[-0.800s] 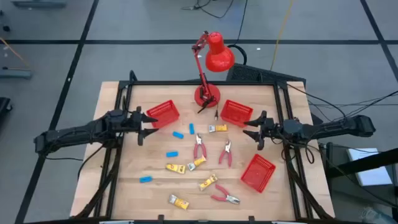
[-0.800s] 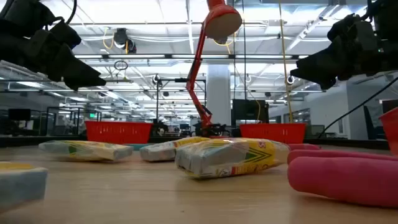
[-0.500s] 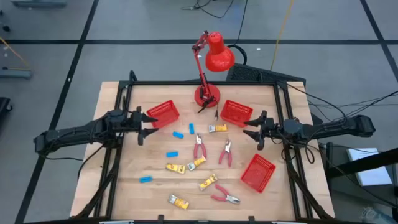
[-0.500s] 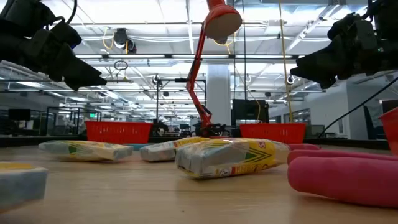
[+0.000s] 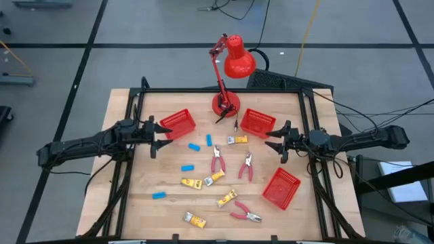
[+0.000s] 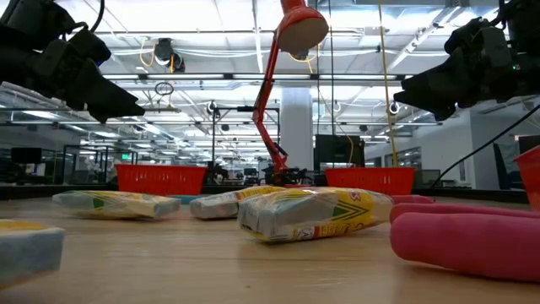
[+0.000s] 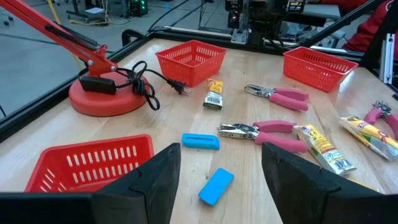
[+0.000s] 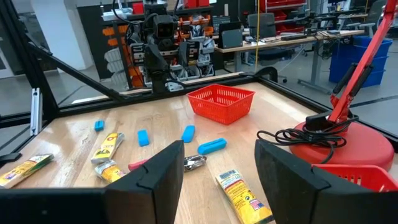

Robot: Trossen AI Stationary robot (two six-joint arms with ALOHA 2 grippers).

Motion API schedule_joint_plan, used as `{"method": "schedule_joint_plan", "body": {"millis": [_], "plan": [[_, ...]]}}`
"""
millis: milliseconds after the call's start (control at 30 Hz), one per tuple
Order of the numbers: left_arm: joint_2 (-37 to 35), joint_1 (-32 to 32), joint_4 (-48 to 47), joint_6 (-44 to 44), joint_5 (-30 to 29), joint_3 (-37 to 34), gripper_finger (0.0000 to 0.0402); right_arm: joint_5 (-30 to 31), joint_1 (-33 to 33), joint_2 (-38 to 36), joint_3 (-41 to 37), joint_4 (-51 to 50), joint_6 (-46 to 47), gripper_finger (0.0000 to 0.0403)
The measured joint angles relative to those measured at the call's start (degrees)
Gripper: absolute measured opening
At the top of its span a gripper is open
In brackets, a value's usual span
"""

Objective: Pick & Place School Supplies

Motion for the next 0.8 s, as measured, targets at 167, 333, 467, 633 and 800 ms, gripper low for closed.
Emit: {"method": "schedule_joint_plan", "body": {"millis": [167,333,467,633,800], "plan": [[0.0,0.0,0.0,0.0,0.0,0.0,0.0228,0.0,0.0,2.3,0.6,0.0,0.0,0.0187],[0.0,0.0,-0.2,0.2,0.0,0.0,0.0228,-0.3,0.3,9.2,4.3,-0.4,-0.3,0.0187],[0.0,0.0,-0.4,0.3,0.0,0.0,0.0227,-0.4,1.4,18.7,10.7,0.4,-2.3,0.0187],[0.0,0.0,-0.4,0.6,0.1,0.0,0.0227,-1.7,2.9,33.7,21.1,-2.1,-5.9,0.0187],[0.0,0.0,-1.5,0.4,0.1,0.0,0.0228,-3.6,3.4,46.7,33.4,-11.8,-7.5,0.0187]]}}
